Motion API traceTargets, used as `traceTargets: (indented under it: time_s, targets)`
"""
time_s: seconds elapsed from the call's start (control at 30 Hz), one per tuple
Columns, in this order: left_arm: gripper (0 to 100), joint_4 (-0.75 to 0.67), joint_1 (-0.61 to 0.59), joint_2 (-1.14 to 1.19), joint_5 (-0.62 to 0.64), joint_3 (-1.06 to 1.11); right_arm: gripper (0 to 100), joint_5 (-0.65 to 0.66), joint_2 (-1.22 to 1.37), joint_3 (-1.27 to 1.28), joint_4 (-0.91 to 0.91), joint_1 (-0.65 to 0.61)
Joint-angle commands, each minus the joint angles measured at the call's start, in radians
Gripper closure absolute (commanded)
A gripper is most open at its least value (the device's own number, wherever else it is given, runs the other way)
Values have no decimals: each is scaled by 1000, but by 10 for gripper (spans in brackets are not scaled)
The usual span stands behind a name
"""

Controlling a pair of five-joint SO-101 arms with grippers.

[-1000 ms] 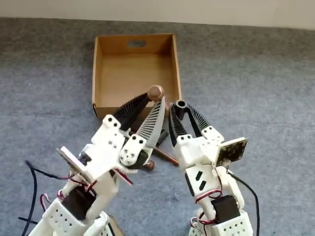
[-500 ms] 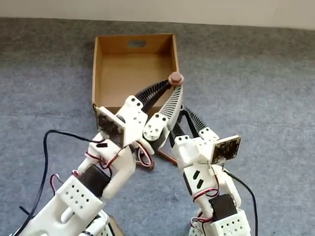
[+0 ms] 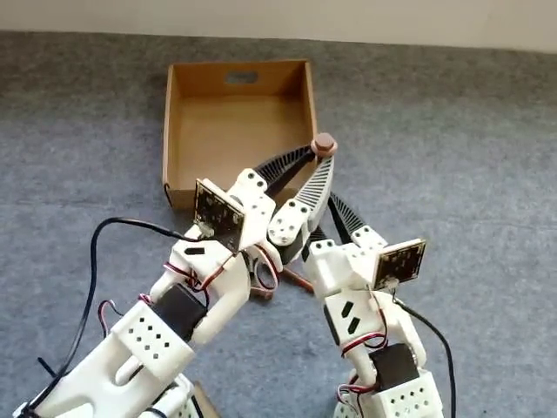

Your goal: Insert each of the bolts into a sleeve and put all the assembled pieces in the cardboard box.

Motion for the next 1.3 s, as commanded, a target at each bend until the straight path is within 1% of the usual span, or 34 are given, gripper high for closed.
traceTargets:
  time_s: [0.0,0.93,1.13,1.27]
  targets:
    - [992,-18,22,2,2,-51,992,-11,-12,-10,-16,-4]
    - [992,-8,28,2,3,-47,992,-11,-12,-10,-16,-2]
    - [992,78,22,1,0,-53,992,-11,-12,-10,-16,-2]
    - [992,101,16,1,0,-54,992,-11,-12,-10,-16,-2]
